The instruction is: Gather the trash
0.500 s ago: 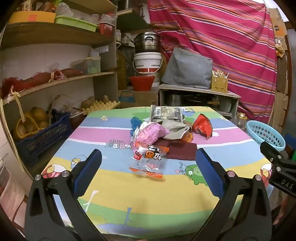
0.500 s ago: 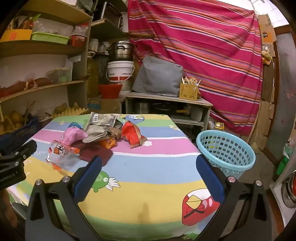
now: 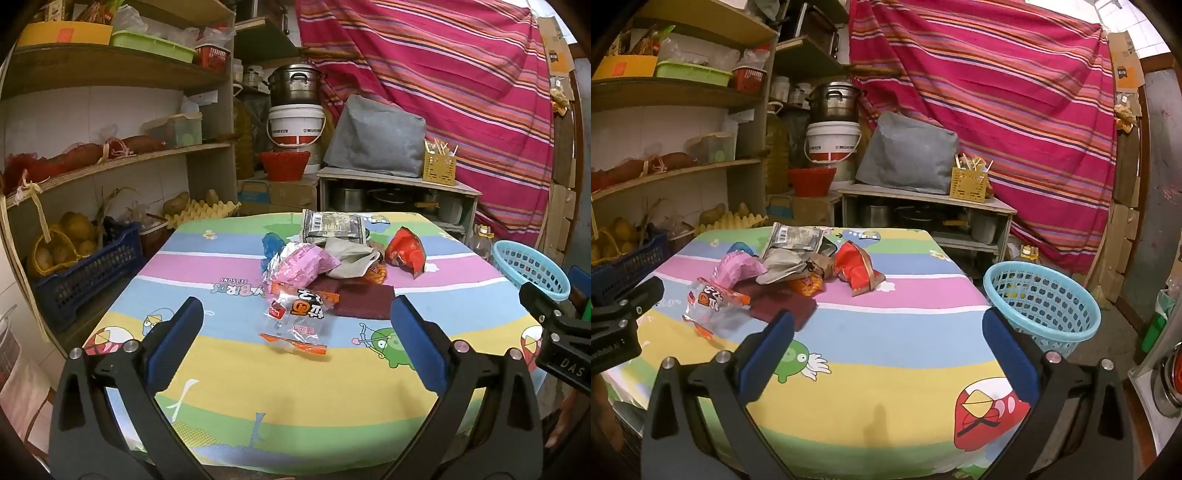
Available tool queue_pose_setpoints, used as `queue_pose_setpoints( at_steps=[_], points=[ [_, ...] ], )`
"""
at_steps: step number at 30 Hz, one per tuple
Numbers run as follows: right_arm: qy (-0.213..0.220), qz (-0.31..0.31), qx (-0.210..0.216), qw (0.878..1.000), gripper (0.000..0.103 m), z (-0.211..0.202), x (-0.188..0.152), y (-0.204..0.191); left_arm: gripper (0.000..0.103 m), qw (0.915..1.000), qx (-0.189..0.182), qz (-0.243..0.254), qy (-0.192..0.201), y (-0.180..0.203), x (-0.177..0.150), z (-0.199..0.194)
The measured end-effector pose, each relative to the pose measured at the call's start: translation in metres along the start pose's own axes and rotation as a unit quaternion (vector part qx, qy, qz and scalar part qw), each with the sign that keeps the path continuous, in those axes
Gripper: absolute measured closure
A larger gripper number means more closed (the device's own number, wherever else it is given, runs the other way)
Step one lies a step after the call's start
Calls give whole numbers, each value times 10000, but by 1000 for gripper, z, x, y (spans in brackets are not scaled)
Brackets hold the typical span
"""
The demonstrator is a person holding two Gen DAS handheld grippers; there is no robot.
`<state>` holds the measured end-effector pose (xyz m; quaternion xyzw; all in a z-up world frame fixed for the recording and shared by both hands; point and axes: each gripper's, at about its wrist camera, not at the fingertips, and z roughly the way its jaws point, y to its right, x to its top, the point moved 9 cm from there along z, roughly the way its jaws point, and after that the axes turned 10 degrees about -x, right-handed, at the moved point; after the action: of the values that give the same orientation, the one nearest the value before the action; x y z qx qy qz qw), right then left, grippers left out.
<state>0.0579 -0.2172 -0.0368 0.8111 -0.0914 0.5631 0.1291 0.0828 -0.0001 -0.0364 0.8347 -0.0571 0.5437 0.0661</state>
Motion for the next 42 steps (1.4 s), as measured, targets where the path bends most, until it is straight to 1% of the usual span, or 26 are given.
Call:
queue_pose_setpoints(
  at_steps=[32, 42],
  points=[
    [22, -1, 17, 10000, 4, -3, 3, 2, 5, 10000, 30, 43, 44, -2, 0, -5],
    [22, 4, 21, 10000, 4, -3, 2, 3, 5, 9999, 54, 75, 77, -5, 7, -7]
  ],
)
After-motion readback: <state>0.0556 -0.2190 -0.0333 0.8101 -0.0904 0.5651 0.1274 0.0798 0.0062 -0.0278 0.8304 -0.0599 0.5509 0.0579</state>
